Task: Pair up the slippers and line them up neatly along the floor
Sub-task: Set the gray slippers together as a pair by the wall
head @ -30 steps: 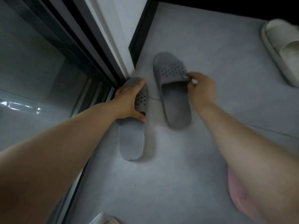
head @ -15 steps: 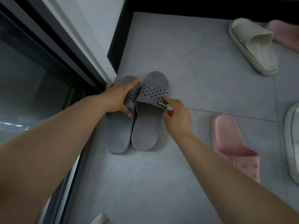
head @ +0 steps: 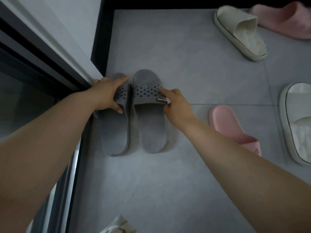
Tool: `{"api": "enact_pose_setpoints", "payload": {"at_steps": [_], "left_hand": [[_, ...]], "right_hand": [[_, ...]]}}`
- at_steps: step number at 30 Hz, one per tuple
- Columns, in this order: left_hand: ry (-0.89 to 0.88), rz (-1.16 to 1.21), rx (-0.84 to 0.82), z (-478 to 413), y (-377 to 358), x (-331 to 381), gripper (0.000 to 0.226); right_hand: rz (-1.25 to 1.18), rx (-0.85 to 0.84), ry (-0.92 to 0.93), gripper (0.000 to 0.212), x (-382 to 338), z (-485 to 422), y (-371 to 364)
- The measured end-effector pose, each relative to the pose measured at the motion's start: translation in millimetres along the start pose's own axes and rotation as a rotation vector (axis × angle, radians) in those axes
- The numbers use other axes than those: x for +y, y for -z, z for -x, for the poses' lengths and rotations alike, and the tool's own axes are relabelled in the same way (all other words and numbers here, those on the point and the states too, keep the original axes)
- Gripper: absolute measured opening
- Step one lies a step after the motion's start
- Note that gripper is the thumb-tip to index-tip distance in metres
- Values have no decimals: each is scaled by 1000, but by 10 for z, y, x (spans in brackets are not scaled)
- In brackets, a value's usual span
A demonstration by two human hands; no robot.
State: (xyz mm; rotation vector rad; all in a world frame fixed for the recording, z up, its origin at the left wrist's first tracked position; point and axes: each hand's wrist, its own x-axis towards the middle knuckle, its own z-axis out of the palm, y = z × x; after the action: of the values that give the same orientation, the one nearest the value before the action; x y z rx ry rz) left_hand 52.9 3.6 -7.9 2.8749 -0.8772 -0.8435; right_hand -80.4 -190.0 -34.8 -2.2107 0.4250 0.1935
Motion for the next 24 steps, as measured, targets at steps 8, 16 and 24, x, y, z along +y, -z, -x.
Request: {"api": "enact_pose_setpoints", "payload": {"at_steps": [8,16,24], "left_hand": [[8,-60,-90,4,70,147,122],[-306,698,-21,-342,257,1334,97],[-547,579,-288,-356,-113,2617,54]], "right_hand": [[-82,-69,24,62,-51,89,-185],[20,46,-100,46,449,677,627],[275,-248,-464,69,1188,1323,1390]]}}
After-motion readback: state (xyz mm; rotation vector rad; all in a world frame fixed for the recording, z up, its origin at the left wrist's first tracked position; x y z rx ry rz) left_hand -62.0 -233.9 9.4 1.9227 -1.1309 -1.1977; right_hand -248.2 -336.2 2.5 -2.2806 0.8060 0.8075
